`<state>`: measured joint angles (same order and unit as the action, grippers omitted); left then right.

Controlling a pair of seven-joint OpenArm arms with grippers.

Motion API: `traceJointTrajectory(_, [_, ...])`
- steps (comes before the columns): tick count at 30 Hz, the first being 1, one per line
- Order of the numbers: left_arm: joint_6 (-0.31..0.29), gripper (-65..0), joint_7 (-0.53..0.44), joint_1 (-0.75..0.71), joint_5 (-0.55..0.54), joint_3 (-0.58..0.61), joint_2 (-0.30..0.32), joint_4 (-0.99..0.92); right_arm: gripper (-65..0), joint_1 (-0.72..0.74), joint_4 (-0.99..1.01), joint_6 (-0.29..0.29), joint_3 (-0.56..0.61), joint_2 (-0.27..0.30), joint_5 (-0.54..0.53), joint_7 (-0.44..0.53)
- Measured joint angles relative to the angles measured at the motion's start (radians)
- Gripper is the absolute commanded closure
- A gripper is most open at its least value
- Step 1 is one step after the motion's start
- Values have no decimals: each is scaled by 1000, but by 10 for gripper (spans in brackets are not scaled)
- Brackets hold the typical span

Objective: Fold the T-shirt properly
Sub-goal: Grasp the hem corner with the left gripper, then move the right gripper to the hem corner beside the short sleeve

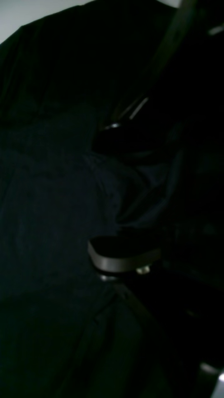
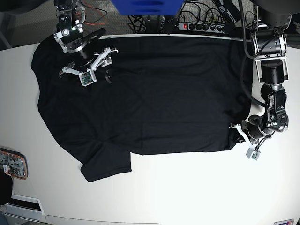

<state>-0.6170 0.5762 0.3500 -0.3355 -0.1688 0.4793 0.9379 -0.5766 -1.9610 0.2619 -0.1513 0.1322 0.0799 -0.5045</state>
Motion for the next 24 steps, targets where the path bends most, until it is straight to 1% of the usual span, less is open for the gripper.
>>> traceJointTrajectory(6, [0, 0, 0, 2, 0, 0, 0, 3, -400, 6, 0, 0, -1, 1, 0, 0])
traceJointTrajectory(11, [0, 0, -87, -6, 0, 0, 1, 4, -400, 48, 0, 0, -6, 1, 0, -14])
traceJointTrajectory(14, [0, 0, -110, -22, 0, 0, 3, 5, -400, 95, 0, 0, -7, 1, 0, -13])
traceJointTrajectory(16, [0, 0, -113, -35, 2, 0, 3, 6, -401, 126, 0, 3, -12, 0, 0, -53])
traceJointTrajectory(18, [0, 0, -109, -39, 5, 0, 3, 5, -402, 177, 2, 5, -23, -2, 0, -118])
traceJointTrajectory(22, [0, 0, -122, -33, -1, -1, 3, 6, -402, 316, 2, 1, -30, 0, -1, -218])
traceJointTrajectory(24, [-1, 0, -123, -31, 2, -3, 3, 6, -402, 394, 4, 8, -27, -2, -2, -289])
